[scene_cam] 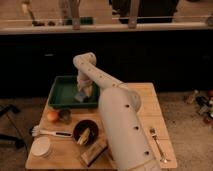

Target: Wipe tray with sponge

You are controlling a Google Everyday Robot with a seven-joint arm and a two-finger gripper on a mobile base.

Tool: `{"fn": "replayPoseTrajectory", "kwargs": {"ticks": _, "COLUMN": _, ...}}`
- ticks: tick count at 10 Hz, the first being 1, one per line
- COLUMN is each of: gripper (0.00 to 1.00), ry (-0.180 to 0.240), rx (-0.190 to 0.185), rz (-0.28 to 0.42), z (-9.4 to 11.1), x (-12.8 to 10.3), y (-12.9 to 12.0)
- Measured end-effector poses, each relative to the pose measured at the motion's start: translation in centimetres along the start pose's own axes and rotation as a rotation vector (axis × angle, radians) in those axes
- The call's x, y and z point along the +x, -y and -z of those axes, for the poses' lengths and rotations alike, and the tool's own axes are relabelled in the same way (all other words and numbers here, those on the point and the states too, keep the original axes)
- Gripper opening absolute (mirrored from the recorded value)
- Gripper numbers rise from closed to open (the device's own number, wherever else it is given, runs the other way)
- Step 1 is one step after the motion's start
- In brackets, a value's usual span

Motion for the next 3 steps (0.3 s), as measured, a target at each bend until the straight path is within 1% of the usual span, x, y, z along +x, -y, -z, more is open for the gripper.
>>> {"fn": "replayPoseTrajectory", "kwargs": {"ticks": 2, "gripper": 0.01, "ry": -0.015, "rx": 0.005, "rz": -0.018, "z": 0.30, "x": 0.92, "y": 0.20}}
{"fn": "replayPoseTrajectory", "kwargs": {"ticks": 3, "gripper": 0.01, "ry": -0.026, "rx": 0.018, "rz": -0.021, "z": 0.42, "x": 1.28, "y": 0.55}}
